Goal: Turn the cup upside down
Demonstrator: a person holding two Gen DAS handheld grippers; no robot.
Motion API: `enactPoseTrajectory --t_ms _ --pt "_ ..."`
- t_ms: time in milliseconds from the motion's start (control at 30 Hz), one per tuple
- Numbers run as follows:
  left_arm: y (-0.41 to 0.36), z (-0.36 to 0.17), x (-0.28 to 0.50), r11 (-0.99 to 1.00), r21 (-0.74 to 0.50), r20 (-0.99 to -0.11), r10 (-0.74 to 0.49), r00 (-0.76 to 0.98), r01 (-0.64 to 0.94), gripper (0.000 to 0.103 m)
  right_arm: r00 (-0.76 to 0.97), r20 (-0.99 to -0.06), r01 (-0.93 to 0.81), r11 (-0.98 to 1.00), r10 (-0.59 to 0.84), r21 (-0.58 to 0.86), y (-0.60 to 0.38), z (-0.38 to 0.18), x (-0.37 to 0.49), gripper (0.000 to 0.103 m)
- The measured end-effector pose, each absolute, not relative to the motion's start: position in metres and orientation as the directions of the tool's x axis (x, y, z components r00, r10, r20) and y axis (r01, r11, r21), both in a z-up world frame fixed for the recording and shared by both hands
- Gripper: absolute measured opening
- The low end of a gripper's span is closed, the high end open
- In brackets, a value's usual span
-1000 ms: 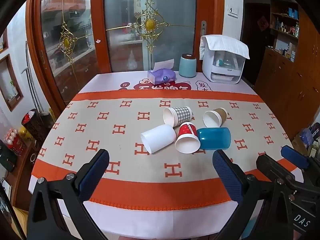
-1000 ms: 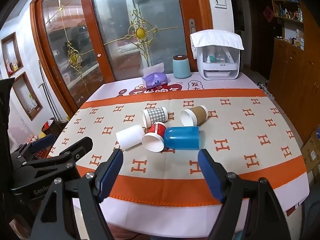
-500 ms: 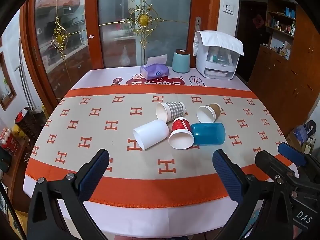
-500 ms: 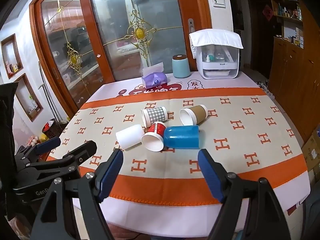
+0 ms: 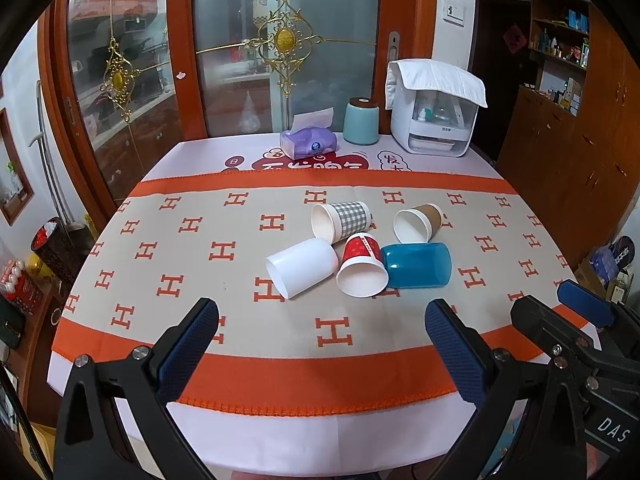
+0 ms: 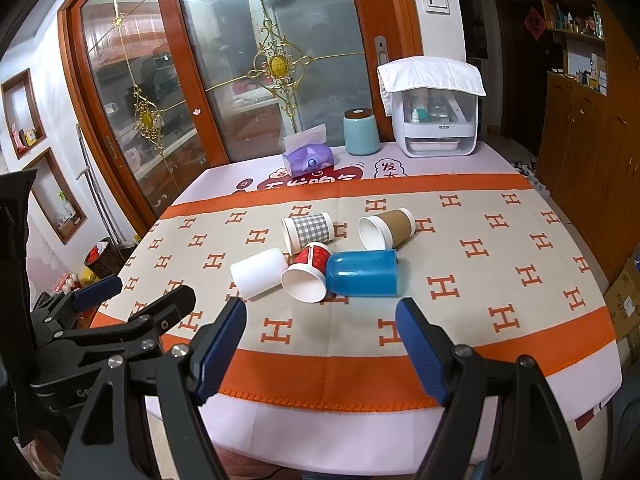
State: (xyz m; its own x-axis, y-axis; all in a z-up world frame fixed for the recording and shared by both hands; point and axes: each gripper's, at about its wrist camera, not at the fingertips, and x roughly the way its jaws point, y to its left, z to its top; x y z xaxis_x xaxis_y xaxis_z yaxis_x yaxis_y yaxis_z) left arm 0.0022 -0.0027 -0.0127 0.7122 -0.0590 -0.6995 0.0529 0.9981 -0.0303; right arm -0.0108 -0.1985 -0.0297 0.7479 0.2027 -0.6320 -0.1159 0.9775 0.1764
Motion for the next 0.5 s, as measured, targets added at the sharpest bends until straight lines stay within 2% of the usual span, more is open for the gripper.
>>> enactPoseTrajectory --t_ms 500 --pt "-0.0065 -0.0124 0.0016 0.999 -0.023 -0.697 -0.05 0.716 0.046 0.102 0.748 -0.631 -0.118 0.977 0.205 0.179 -0.1982 -0.0306 -0.0119 0.077"
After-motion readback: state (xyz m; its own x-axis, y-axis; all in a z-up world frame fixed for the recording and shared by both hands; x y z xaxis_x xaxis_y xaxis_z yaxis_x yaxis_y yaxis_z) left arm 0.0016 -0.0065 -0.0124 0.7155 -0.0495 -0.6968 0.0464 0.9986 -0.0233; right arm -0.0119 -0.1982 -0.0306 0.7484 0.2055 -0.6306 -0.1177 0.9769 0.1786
